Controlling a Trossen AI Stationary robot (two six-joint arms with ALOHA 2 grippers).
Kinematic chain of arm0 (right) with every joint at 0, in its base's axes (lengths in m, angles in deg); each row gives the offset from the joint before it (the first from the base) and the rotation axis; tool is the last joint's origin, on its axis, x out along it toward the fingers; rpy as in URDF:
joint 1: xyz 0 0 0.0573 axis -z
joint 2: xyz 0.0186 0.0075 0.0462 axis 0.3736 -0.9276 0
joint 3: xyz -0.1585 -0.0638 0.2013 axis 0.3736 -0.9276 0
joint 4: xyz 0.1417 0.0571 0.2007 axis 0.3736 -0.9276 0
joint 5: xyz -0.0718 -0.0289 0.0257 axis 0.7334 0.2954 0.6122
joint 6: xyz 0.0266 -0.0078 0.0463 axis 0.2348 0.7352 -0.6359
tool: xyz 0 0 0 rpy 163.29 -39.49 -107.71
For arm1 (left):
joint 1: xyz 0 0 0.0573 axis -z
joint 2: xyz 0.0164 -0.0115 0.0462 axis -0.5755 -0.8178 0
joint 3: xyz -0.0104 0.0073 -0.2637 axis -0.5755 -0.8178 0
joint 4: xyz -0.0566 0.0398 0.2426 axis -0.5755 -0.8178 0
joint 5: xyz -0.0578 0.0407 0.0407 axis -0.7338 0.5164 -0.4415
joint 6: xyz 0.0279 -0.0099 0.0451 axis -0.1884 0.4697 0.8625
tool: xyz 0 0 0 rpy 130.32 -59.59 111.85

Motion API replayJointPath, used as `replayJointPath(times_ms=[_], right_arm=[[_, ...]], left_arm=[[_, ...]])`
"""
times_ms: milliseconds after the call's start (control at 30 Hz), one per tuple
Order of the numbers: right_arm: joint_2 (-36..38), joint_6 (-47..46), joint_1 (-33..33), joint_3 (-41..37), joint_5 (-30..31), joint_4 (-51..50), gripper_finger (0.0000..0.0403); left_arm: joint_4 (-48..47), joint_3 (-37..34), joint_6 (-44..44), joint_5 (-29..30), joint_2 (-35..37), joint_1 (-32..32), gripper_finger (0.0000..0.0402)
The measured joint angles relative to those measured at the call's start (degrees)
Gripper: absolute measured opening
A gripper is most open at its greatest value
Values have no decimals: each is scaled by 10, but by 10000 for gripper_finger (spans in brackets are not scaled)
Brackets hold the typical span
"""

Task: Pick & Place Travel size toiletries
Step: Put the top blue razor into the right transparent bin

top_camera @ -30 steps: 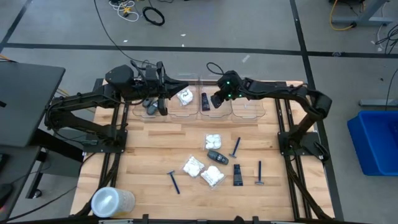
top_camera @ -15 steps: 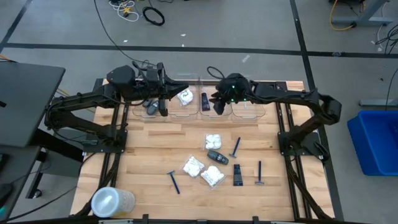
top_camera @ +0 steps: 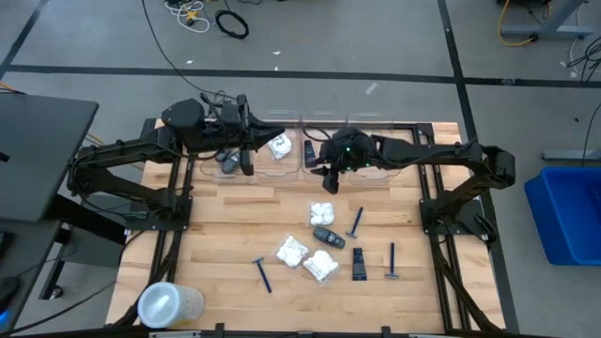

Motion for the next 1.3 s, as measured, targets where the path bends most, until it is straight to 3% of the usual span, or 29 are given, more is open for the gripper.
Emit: replayJointPath(times_ms=[300, 500, 1000, 1300], right_arm=[[0, 30, -23, 0, -6, -54, 134], [0, 39, -40, 0, -41, -67, 128], [0, 27, -104, 0, -40, -117, 127], [0, 52, -118, 0, -38, -179, 151]], left_arm=[[-13, 0, 2, 42, 0, 0, 6], [-17, 0, -7, 42, 0, 0, 23], [-25, 0, 8, 24, 0, 0, 14], [-25, 0, 8, 12, 0, 2, 19]])
